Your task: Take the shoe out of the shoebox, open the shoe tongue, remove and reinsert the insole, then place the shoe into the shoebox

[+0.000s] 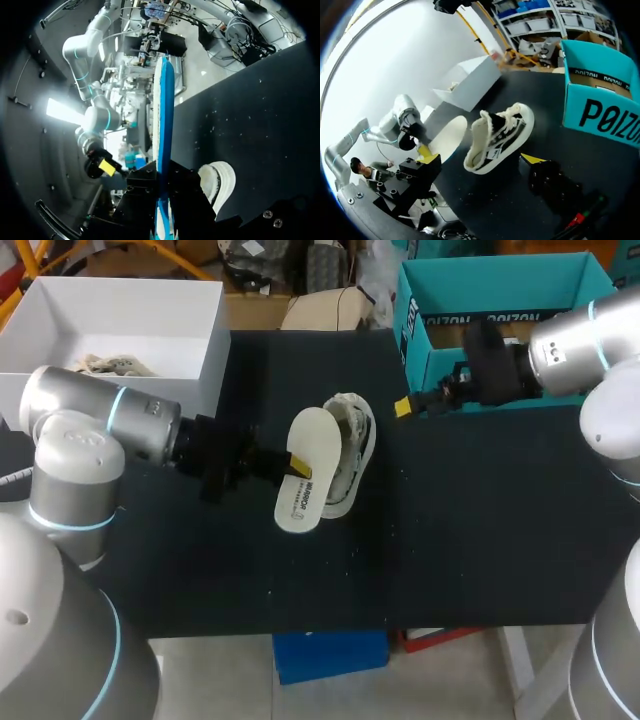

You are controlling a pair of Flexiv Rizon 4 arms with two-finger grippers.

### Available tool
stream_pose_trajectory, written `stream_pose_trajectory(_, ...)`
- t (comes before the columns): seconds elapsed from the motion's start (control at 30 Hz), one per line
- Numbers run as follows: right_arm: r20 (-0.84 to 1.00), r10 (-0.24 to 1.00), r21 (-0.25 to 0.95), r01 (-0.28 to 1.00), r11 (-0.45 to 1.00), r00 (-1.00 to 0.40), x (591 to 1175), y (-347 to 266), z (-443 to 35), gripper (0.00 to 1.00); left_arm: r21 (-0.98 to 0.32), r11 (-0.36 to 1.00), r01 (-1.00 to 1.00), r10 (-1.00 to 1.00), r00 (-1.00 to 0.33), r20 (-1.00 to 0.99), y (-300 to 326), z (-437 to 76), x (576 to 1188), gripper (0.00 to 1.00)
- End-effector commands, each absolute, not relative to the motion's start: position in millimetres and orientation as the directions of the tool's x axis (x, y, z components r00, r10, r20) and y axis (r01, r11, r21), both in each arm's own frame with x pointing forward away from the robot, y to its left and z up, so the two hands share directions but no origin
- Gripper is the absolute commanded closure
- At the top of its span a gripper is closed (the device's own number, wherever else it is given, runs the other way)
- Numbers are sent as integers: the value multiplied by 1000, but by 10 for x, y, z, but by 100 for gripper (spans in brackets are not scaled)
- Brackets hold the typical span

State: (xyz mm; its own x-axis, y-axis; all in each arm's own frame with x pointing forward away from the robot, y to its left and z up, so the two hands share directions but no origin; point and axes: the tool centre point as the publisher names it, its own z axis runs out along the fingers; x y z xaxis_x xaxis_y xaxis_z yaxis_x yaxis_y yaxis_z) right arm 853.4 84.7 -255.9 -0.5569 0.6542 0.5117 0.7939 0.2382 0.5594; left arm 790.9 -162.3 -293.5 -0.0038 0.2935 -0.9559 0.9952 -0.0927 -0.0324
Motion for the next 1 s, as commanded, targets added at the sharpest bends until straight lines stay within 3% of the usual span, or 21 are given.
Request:
stream_pose_trajectory(0.03, 338, 736, 562, 753, 343, -587, 8273, 696, -2526, 0, -31, -92, 995, 298, -3, -954, -1627, -2929, 7905, 100)
stream_pose_trajectory(0.3, 276, 775, 617, 723, 310, -568, 7865, 420, -2528, 0, -31, -92, 995, 298, -3, -954, -1627, -2929, 7905, 100)
stream_pose_trajectory(0.8, 262, 755, 645, 691, 327, -601, 7716, 345, -2471, 0, -393, -222, 892, 652, -164, -740, -1506, -3057, 7619, 100)
stream_pose_trajectory(1.0, 262, 755, 645, 691, 327, -601, 7716, 345, -2471, 0, -389, -274, 880, 692, -101, -715, -1557, -3079, 7761, 100)
